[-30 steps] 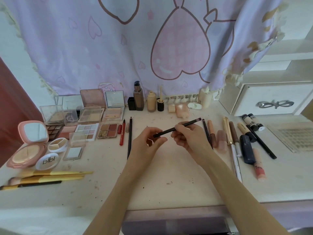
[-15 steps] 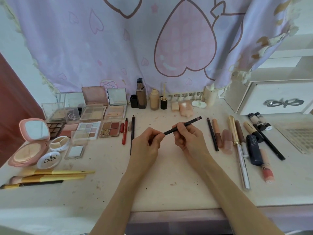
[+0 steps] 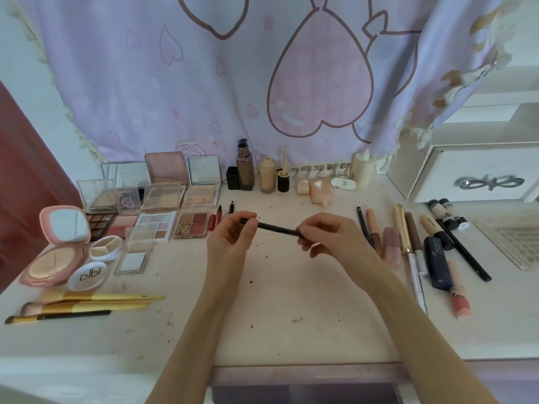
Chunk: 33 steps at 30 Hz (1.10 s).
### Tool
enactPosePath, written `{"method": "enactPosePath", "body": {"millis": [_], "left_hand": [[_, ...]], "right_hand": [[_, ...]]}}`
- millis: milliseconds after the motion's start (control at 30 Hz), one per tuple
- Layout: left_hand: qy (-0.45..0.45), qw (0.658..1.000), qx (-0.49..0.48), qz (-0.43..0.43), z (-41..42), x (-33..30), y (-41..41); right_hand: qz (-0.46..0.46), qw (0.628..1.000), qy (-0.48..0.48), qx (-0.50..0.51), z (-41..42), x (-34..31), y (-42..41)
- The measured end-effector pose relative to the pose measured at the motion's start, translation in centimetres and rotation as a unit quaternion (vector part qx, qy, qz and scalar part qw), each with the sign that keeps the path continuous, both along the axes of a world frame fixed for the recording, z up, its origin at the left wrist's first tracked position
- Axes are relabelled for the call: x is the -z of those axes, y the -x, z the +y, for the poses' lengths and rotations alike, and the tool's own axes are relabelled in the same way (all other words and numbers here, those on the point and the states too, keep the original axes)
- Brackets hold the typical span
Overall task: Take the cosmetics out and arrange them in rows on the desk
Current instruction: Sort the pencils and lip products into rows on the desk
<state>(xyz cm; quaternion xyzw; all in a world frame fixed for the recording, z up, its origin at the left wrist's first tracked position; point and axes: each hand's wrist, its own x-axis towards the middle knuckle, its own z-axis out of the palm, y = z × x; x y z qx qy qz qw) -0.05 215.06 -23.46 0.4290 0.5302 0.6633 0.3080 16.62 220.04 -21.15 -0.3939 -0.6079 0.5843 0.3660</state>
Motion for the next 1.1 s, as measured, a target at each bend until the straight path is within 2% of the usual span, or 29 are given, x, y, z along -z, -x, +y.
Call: {"method": "enactPosePath", "body": {"millis": [33, 100, 200, 300, 567, 700, 800, 967, 1100], "left_hand": [[0.001, 1.0, 0.015, -0.016, 0.0, 0.0, 0.2], [0.018, 0.999, 0.049, 0.013, 0.0, -0.3, 0.4], [0.04, 0.995, 0.077, 0.047, 0.1, -1.1, 0.6], [0.05, 0.994, 0.091, 0.018, 0.2, -2.0, 1.5], [0.085, 0.991, 0.08, 0.069, 0.0, -2.9, 3.1], [0.107, 0.986, 0.07, 0.104, 0.1, -3.4, 3.3], [0.129, 0.986, 0.06, 0.089, 0.0, -3.2, 4.0], [0.128, 0.989, -0.035, 0.068, 0.1, -2.7, 5.4], [0.14, 0.96, -0.145, 0.196, 0.7, -1.6, 4.8]], "right_hand": [[-0.076, 0.996, -0.03, -0.04, -0.3, -0.5, -0.1], [-0.196, 0.972, -0.089, -0.099, -1.0, -1.0, 0.4], [-0.28, 0.935, -0.197, -0.094, -1.4, -0.8, 1.7], [-0.28, 0.925, -0.252, -0.048, -1.4, -0.6, 2.6], [-0.293, 0.902, -0.316, -0.03, -1.1, 0.2, 4.3], [-0.303, 0.903, -0.302, -0.045, -0.9, 0.2, 4.3], [-0.31, 0.911, -0.264, -0.057, -0.6, 0.1, 4.4], [-0.319, 0.93, -0.172, -0.053, 0.3, 0.2, 3.4], [-0.304, 0.943, -0.136, 0.017, 1.0, 1.0, 4.0]]}}
